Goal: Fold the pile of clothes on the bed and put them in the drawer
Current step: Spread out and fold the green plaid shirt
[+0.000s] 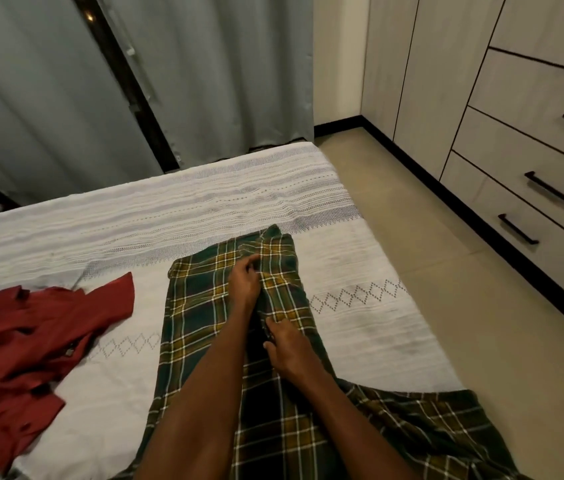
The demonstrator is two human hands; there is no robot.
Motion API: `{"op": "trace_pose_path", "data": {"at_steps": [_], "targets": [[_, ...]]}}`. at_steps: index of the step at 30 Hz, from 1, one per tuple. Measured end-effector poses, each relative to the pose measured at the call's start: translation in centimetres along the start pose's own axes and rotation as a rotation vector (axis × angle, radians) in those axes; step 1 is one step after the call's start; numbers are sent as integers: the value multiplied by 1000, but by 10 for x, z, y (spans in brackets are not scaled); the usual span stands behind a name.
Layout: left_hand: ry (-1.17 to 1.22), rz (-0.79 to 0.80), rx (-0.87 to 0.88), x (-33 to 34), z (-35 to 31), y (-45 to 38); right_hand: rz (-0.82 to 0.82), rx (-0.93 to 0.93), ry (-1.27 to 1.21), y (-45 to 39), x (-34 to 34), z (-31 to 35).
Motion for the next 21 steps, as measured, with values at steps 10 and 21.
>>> {"op": "trace_pose_path", "data": {"at_steps": [10,21], "targets": [[-620,229,131,-5,4,61,-408,-50,-73,70,-40,-48],[-480,682,775,78,-76,202,-955,403,-176,263,-66,-156]]}}
Point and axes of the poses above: each hand's wrist, its own y-axis away from the middle knuckle, its own x-axis out of the palm, z = x × y, the point moved 3 cm from there along -y, towards the middle knuckle, and after that the axes turned 4 degrees about x, right-handed, at the moved point
